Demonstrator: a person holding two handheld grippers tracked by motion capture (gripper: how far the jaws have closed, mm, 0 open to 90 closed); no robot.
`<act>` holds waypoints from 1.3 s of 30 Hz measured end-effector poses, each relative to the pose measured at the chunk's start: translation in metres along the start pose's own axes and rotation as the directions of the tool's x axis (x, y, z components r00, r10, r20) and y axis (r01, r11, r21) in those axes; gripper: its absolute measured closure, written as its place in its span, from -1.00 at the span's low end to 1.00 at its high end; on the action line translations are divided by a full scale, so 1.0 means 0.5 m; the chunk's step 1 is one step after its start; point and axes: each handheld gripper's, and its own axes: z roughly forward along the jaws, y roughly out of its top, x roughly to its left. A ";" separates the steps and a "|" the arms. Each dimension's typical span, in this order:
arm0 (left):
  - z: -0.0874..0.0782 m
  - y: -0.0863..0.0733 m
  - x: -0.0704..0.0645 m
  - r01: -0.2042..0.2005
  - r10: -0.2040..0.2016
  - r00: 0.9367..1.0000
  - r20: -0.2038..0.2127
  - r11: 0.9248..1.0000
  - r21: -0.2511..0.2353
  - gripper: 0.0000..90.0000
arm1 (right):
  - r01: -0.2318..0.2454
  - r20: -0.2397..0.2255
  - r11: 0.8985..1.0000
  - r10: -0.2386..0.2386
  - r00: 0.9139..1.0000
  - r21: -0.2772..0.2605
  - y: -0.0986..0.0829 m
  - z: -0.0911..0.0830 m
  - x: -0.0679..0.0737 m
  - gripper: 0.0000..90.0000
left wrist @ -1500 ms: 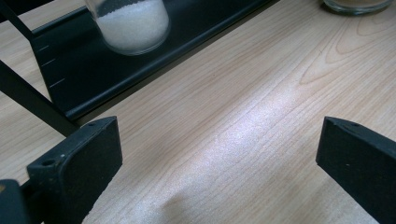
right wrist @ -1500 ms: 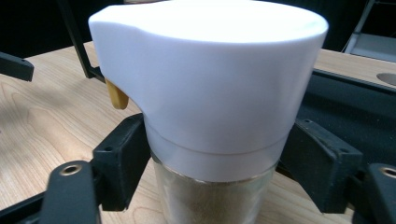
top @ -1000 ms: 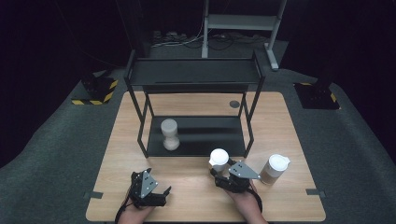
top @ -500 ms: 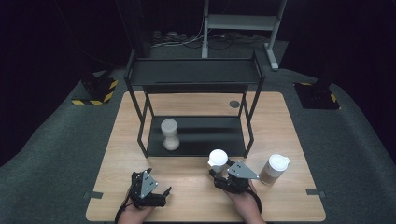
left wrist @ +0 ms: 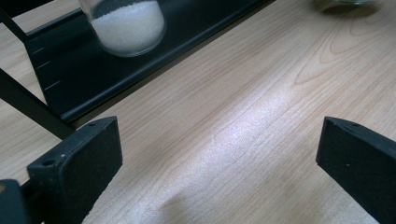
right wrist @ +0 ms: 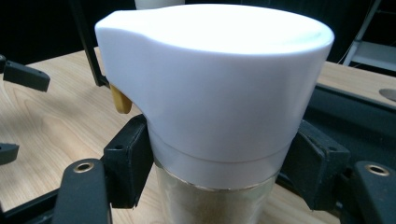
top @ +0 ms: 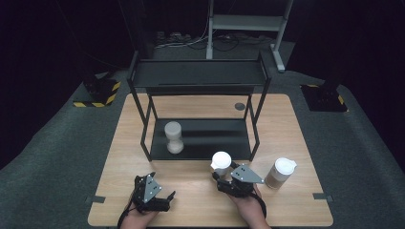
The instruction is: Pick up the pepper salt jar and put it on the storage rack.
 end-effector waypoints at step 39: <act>-0.003 -0.002 0.003 0.010 -0.009 1.000 0.017 1.000 -0.015 -0.99 | -0.002 0.014 1.000 0.002 1.000 -0.007 0.065 0.054 -0.007 -0.33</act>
